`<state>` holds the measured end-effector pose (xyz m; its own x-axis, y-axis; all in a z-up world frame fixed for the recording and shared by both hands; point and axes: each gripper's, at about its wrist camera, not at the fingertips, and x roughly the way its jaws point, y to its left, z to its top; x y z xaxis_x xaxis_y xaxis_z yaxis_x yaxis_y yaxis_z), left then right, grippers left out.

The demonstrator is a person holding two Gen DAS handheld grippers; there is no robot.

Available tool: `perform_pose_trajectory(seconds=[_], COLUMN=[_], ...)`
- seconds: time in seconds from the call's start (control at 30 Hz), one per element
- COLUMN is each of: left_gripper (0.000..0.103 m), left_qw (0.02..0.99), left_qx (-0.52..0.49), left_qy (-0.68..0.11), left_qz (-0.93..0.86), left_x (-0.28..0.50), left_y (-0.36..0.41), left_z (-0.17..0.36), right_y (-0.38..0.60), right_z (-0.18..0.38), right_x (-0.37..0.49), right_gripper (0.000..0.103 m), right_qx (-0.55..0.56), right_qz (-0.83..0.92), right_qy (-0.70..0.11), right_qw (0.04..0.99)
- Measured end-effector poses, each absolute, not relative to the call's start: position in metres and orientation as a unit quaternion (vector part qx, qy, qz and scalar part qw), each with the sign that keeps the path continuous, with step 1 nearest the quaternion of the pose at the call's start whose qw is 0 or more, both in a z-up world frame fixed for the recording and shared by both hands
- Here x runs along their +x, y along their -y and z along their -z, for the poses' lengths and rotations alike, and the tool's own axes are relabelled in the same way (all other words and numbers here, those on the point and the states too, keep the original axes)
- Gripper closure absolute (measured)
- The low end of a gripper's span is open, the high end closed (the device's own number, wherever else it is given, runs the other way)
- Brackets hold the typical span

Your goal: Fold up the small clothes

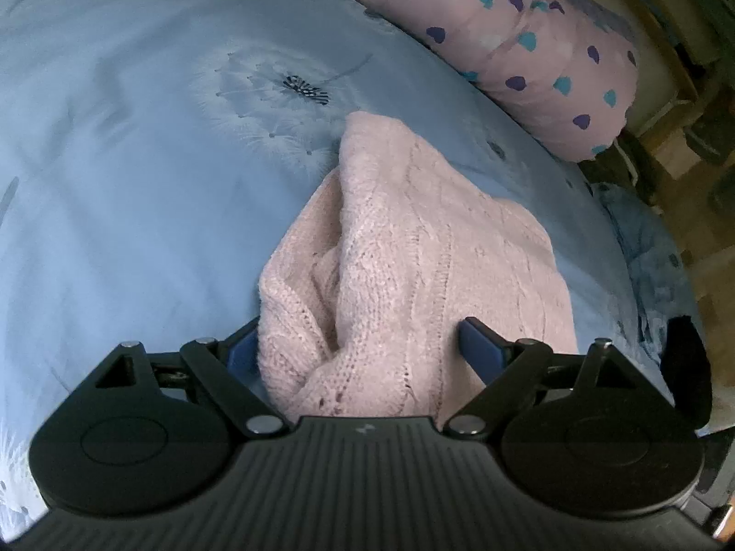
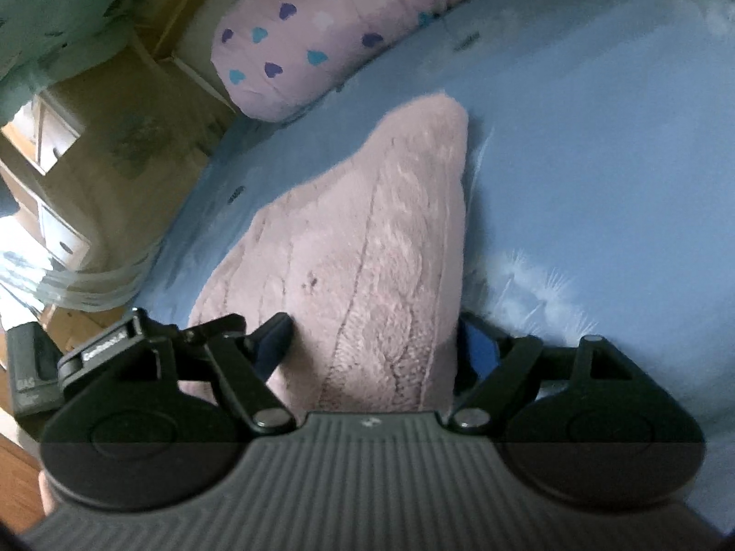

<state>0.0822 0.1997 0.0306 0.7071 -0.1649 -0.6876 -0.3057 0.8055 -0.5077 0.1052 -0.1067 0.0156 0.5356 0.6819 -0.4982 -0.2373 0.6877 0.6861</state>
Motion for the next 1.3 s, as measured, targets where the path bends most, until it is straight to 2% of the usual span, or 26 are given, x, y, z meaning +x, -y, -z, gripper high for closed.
perform_pose_trajectory(seconds=[0.17, 0.6, 0.83, 1.03, 1.1, 1.13, 1.17, 1.3], left_gripper=[0.011, 0.010, 0.010, 0.010, 0.017, 0.026, 0.031, 0.037], left_qw=[0.869, 0.870, 0.871, 0.873, 0.875, 0.874, 0.871, 0.868], left_qx=[-0.311, -0.309, -0.308, -0.304, -0.304, -0.311, -0.318, -0.331], left_qy=[-0.382, -0.382, -0.382, -0.381, -0.376, -0.374, -0.373, -0.369], left_qz=[-0.039, -0.039, -0.038, -0.033, -0.028, -0.023, -0.017, -0.002], left_x=[0.087, 0.092, 0.092, 0.096, 0.095, 0.095, 0.094, 0.094], left_y=[-0.200, -0.199, -0.199, -0.197, -0.197, -0.197, -0.198, -0.199], left_z=[-0.031, -0.030, -0.029, -0.029, -0.029, -0.029, -0.028, -0.026], right_y=[0.101, 0.099, 0.088, 0.087, 0.087, 0.086, 0.085, 0.087], right_z=[-0.011, -0.011, -0.014, -0.013, -0.012, -0.013, -0.012, -0.012], right_x=[0.105, 0.130, 0.137, 0.142, 0.143, 0.144, 0.144, 0.146], right_gripper=[0.019, 0.015, 0.000, 0.000, 0.004, 0.012, 0.024, 0.038], right_qx=[0.268, 0.300, 0.288, 0.299, 0.301, 0.298, 0.292, 0.287], right_qz=[-0.289, -0.290, -0.302, -0.306, -0.307, -0.307, -0.305, -0.308], right_qy=[-0.377, -0.396, -0.401, -0.400, -0.396, -0.395, -0.395, -0.396], right_qw=[0.838, 0.818, 0.816, 0.811, 0.811, 0.813, 0.816, 0.816])
